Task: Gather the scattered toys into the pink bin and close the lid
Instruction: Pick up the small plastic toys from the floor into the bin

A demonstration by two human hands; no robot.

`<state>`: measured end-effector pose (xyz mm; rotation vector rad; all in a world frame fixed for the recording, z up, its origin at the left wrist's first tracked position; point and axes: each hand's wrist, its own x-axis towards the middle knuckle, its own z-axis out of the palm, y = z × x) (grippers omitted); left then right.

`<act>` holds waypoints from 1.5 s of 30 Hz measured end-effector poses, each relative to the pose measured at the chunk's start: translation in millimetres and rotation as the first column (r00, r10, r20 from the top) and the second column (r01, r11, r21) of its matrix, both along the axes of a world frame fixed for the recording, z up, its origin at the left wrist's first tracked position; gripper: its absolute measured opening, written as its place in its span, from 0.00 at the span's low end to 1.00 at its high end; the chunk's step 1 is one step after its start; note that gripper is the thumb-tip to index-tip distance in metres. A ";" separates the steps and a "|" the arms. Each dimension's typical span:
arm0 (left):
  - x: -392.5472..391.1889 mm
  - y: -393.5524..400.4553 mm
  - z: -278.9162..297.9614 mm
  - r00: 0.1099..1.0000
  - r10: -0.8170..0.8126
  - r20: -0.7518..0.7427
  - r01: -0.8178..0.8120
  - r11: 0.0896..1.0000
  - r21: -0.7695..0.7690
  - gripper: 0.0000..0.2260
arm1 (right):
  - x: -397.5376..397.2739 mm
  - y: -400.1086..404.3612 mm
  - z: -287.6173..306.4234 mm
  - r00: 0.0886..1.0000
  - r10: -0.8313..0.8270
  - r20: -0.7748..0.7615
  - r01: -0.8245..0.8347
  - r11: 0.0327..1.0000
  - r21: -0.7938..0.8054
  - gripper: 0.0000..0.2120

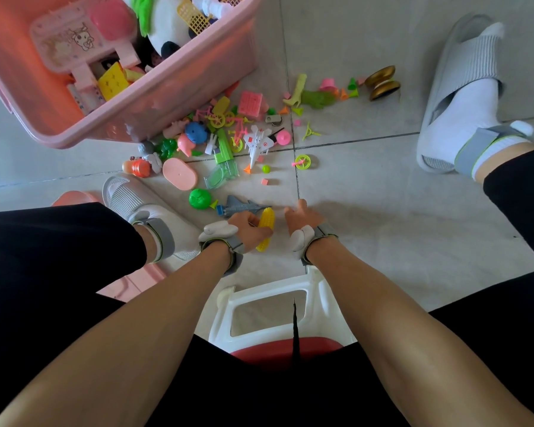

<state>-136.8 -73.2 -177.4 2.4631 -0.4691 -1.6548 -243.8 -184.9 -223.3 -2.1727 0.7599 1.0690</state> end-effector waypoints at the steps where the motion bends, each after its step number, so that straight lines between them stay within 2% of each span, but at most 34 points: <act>1: 0.2 -0.5 1.2 1.000 -0.004 0.004 0.004 1.000 -0.002 0.14 | 0.9 -2.0 0.7 0.999 -0.040 -0.006 0.040 0.999 0.028 0.16; 4: 1.0 -2.8 3.8 1.000 0.019 0.018 -0.019 1.000 -0.017 0.15 | -0.4 -8.6 8.5 0.976 -0.217 -0.029 0.218 0.973 0.078 0.14; 6: 3.7 -4.9 4.5 0.998 0.048 0.028 -0.047 0.999 -0.011 0.14 | -0.4 -16.6 12.8 0.950 -0.313 -0.024 0.313 0.941 0.132 0.07; 8: 9.1 -7.3 3.5 0.995 0.093 0.038 -0.092 0.996 -0.014 0.12 | 0.3 -23.8 18.7 0.867 -0.499 0.002 0.485 0.844 0.227 0.05; 10: 14.5 -11.1 8.6 0.984 0.168 0.055 -0.167 0.986 -0.031 0.13 | 5.0 -26.9 32.9 0.722 -0.692 -0.006 0.653 0.678 0.337 0.05; 11: 17.8 -12.2 11.2 0.979 0.194 0.069 -0.191 0.981 -0.041 0.15 | 8.7 -27.9 41.2 0.662 -0.749 -0.007 0.698 0.613 0.371 0.05; 13: 24.9 -19.1 19.9 0.977 0.205 0.065 -0.201 0.978 -0.058 0.15 | 19.0 -31.7 57.5 0.607 -0.795 0.002 0.724 0.554 0.411 0.04; 16: 45.4 -22.8 46.0 0.993 0.087 0.084 -0.081 0.994 -0.078 0.13 | 38.2 -37.5 92.0 0.610 -0.787 0.092 0.687 0.583 0.433 0.03; 21: 87.2 -20.3 86.5 0.961 -0.174 0.217 0.195 0.978 -0.077 0.20 | 67.6 -46.3 141.6 0.610 -0.767 0.201 0.633 0.624 0.458 0.02; 24: 101.3 -17.5 112.5 0.950 -0.182 0.252 0.216 0.969 -0.116 0.18 | 85.4 -47.5 163.6 0.645 -0.705 0.296 0.560 0.699 0.444 0.03; 28: 127.9 -4.8 138.6 0.970 -0.059 0.234 0.114 0.967 -0.228 0.12 | 126.1 -40.0 192.8 0.717 -0.582 0.384 0.436 0.804 0.404 0.04; 32: 155.8 7.8 158.1 0.978 -0.024 0.208 0.085 0.954 -0.287 0.14 | 171.3 -24.4 217.8 0.731 -0.479 0.486 0.321 0.870 0.374 0.06; 35: 172.5 12.6 168.4 0.981 -0.015 0.193 0.080 0.940 -0.331 0.05 | 195.8 -12.4 224.5 0.733 -0.406 0.545 0.257 0.908 0.332 0.08; 36: 179.5 11.9 170.6 0.980 0.016 0.199 0.049 0.947 -0.317 0.06 | 203.1 -11.0 224.9 0.738 -0.377 0.560 0.242 0.922 0.302 0.06; 39: 196.1 8.4 172.8 0.948 0.240 0.208 -0.168 0.935 -0.311 0.12 | 219.0 -12.8 223.0 0.765 -0.312 0.563 0.209 0.948 0.240 0.04; 41: 201.0 8.7 169.6 0.917 0.363 0.167 -0.297 0.898 -0.324 0.12 | 221.7 -18.0 213.7 0.765 -0.352 0.540 0.258 0.935 0.243 0.07; 45: 226.8 22.6 160.0 0.798 0.590 0.120 -0.510 0.769 -0.386 0.07 | 246.5 -22.9 206.2 0.773 -0.405 0.488 0.294 0.911 0.289 0.06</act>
